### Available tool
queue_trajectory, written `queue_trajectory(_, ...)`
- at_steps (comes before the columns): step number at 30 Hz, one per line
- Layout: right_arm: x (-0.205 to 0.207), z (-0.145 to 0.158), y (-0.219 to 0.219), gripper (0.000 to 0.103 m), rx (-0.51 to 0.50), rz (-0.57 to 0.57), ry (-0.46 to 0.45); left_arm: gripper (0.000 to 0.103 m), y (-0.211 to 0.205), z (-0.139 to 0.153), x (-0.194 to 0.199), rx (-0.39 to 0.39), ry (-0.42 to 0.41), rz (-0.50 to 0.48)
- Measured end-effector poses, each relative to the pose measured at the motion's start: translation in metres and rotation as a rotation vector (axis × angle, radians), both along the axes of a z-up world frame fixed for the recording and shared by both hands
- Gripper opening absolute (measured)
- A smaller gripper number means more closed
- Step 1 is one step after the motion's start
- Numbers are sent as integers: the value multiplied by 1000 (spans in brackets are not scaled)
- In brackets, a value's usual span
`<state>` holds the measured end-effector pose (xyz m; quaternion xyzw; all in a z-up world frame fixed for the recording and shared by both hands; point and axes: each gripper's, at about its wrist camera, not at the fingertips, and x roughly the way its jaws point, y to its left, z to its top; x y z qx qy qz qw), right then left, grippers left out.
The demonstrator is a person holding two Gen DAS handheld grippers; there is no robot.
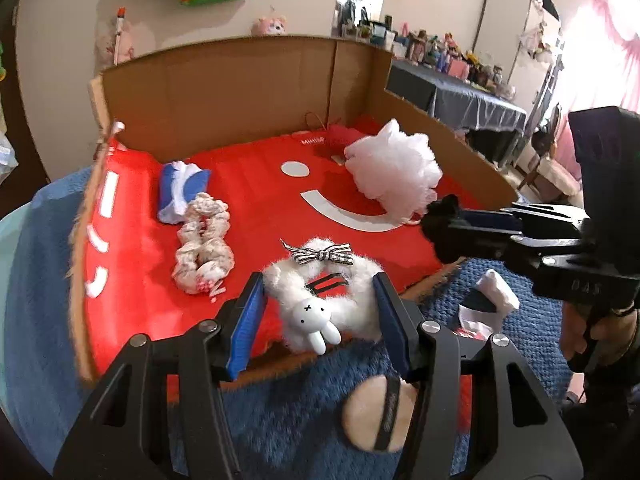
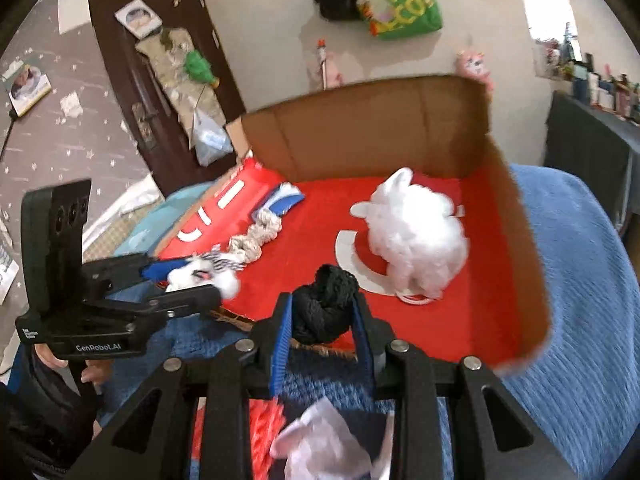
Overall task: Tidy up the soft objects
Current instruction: 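Carry the fluffy scrunchie with the left tool while the right tool carries the black scrunchie in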
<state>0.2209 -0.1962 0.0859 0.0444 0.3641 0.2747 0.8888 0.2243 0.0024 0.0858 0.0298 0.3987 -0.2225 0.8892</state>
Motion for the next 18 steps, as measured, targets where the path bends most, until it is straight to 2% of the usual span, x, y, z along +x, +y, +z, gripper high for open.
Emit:
queue_trajectory(9,33,-18,20,32,-44,82,77,52,-7,-19,31,18,73,-26)
queue_trajectory(18,49,-29,22,32,-54,98,127,52,-15,-31,41,46,106,-24)
